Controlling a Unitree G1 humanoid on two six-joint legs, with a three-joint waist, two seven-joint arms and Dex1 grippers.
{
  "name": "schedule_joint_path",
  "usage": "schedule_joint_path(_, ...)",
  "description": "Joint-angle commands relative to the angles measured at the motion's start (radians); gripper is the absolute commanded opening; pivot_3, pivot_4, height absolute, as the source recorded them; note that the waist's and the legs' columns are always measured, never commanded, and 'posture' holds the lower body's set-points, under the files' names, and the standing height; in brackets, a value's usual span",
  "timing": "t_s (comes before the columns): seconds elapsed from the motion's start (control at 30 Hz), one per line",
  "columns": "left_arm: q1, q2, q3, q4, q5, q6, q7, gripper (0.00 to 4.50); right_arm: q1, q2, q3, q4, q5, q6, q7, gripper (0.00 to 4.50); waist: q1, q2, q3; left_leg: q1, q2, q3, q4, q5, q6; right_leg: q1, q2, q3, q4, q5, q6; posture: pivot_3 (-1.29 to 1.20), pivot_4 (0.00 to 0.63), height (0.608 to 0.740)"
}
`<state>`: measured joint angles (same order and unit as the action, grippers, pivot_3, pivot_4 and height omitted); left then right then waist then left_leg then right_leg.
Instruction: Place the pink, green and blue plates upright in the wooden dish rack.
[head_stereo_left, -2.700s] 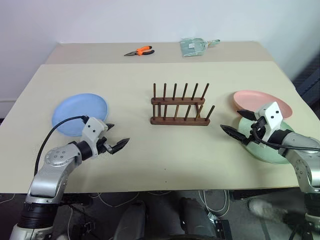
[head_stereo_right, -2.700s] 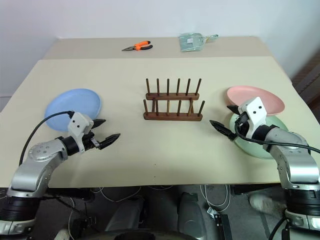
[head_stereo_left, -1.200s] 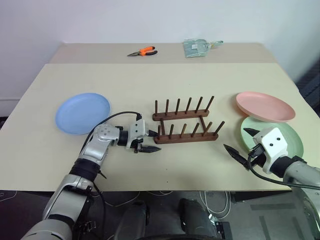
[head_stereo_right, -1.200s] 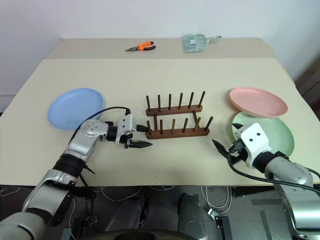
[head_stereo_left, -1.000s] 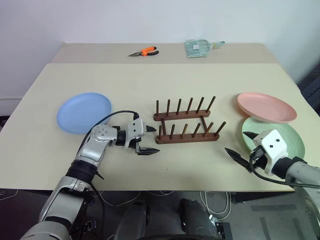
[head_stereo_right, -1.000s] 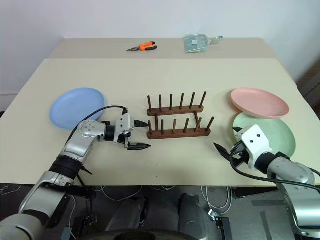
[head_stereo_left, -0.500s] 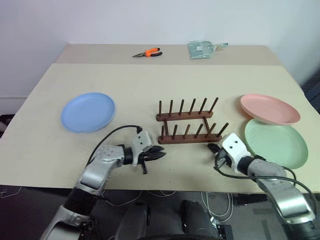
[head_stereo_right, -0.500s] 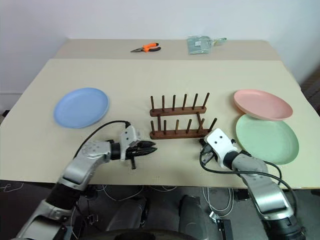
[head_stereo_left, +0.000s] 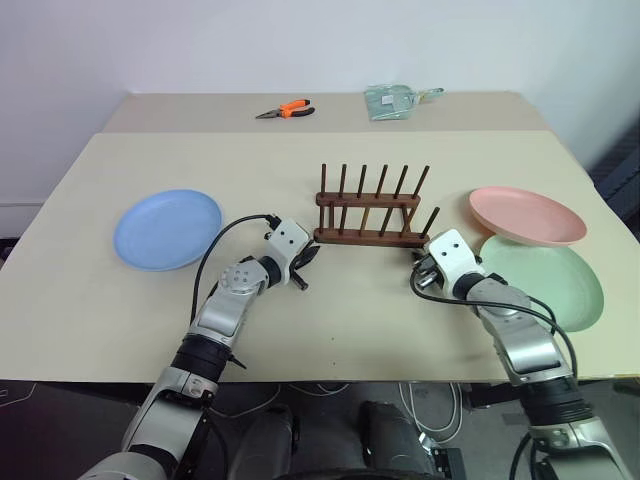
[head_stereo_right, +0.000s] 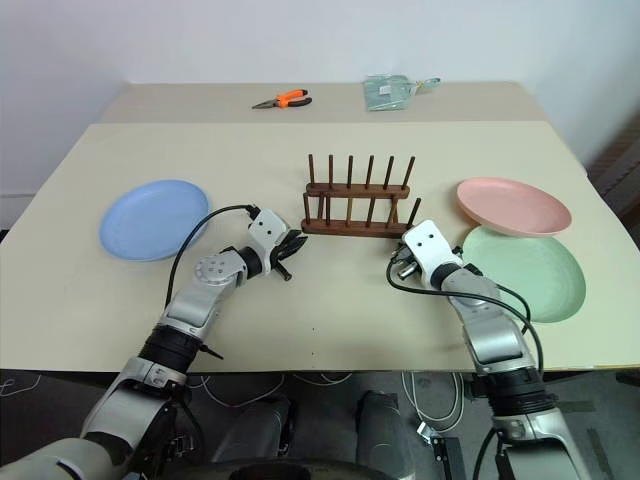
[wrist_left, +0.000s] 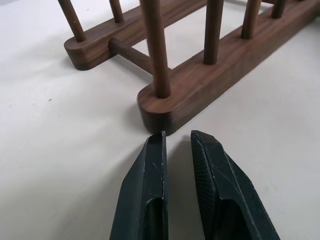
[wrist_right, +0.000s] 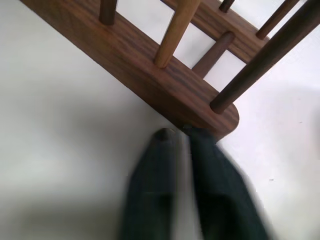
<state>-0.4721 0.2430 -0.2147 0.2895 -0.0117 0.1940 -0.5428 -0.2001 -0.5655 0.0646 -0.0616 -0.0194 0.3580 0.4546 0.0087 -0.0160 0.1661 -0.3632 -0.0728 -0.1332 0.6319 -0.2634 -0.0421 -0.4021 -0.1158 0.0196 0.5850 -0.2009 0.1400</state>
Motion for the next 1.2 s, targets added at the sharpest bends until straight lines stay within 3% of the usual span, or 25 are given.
schedule_joint_path(0.03, 0.068, 0.045, -0.001, -0.099, -0.035, 0.021, -0.085, 0.74, 0.041, -0.101, -0.088, -0.163, 0.027, -0.031, 0.083, 2.69, -0.004, 0.001, 0.001, 0.000, 0.000, 0.000, -0.001, 0.000, 0.000, -0.001, 0.000, 0.000, 0.000, 0.000, 0.000, 0.00, 0.150, 0.740)
schedule_joint_path(0.07, 0.087, 0.054, 0.000, -0.148, -0.063, 0.031, -0.120, 0.74, 0.049, -0.149, -0.116, -0.189, 0.012, -0.035, 0.095, 3.33, -0.005, 0.001, 0.001, -0.002, 0.000, 0.000, -0.001, 0.000, 0.000, -0.002, 0.000, 0.001, 0.000, -0.001, 0.001, 0.00, 0.150, 0.740)
schedule_joint_path(0.17, 0.124, 0.075, -0.005, -0.265, -0.126, 0.067, -0.198, 0.74, 0.057, -0.265, -0.178, -0.196, -0.034, -0.052, 0.114, 4.46, -0.004, 0.004, 0.002, -0.006, 0.000, 0.001, 0.000, 0.000, 0.000, -0.006, -0.001, 0.001, -0.001, -0.001, 0.001, 0.00, 0.150, 0.740)
schedule_joint_path(0.33, 0.133, 0.070, -0.030, -0.415, -0.214, 0.153, -0.290, 0.74, 0.025, -0.450, -0.121, 0.059, -0.239, -0.205, 0.052, 4.46, 0.005, 0.002, 0.003, -0.009, 0.000, 0.001, 0.002, 0.000, 0.000, -0.007, -0.001, 0.000, -0.001, -0.002, -0.003, 0.00, 0.150, 0.740)
schedule_joint_path(0.47, 0.132, 0.068, -0.038, -0.473, -0.256, 0.202, -0.314, 0.74, -0.071, -0.432, -0.059, 0.255, -0.321, -0.247, -0.021, 4.46, -0.003, 0.003, 0.003, -0.009, 0.000, 0.002, 0.001, 0.000, 0.000, -0.006, -0.001, 0.001, -0.003, -0.002, -0.004, 0.00, 0.150, 0.740)
schedule_joint_path(0.57, 0.146, 0.077, -0.042, -0.504, -0.265, 0.216, -0.315, 0.74, -0.117, -0.424, -0.008, 0.357, -0.370, -0.286, -0.047, 3.65, -0.010, 0.004, 0.003, -0.008, 0.000, 0.003, 0.000, 0.000, 0.000, -0.007, -0.001, 0.001, -0.002, 0.000, -0.007, 0.00, 0.150, 0.740)
schedule_joint_path(0.8, 0.186, 0.120, -0.041, -0.534, -0.254, 0.218, -0.304, 0.74, -0.096, -0.433, -0.050, 0.243, -0.350, -0.305, -0.027, 0.13, -0.020, 0.004, 0.003, -0.009, 0.000, 0.003, 0.000, 0.000, 0.000, -0.007, -0.001, 0.001, -0.002, 0.000, -0.007, 0.00, 0.150, 0.740)
schedule_joint_path(0.93, 0.191, 0.133, -0.036, -0.533, -0.258, 0.213, -0.304, 0.74, -0.057, -0.437, -0.148, 0.079, -0.282, -0.287, 0.011, 0.05, -0.019, 0.004, 0.004, -0.009, 0.000, 0.002, 0.000, 0.000, 0.000, -0.007, -0.001, 0.001, -0.002, 0.000, -0.006, 0.00, 0.150, 0.740)
schedule_joint_path(1.0, 0.184, 0.135, -0.030, -0.516, -0.255, 0.206, -0.300, 0.74, -0.073, -0.362, -0.227, -0.033, -0.136, -0.219, 0.044, 0.05, -0.019, 0.003, 0.004, -0.009, 0.000, 0.002, 0.001, 0.000, 0.000, -0.007, -0.001, 0.002, -0.002, 0.000, -0.006, 0.00, 0.150, 0.740)
schedule_joint_path(1.1, 0.175, 0.135, -0.027, -0.496, -0.255, 0.196, -0.302, 0.74, -0.180, -0.115, -0.390, -0.247, 0.317, 0.109, 0.018, 0.05, -0.026, 0.002, 0.005, -0.008, 0.002, 0.001, 0.000, 0.000, 0.000, -0.007, 0.001, 0.001, -0.002, 0.001, -0.006, 0.00, 0.150, 0.740)
schedule_joint_path(1.2, 0.169, 0.138, -0.030, -0.484, -0.253, 0.185, -0.311, 0.74, -0.272, 0.072, -0.482, -0.402, 0.714, 0.354, -0.105, 0.05, -0.020, 0.003, 0.006, -0.008, 0.002, -0.002, 0.000, 0.000, 0.000, -0.007, 0.001, 0.001, -0.001, 0.001, -0.007, 0.00, 0.150, 0.740)
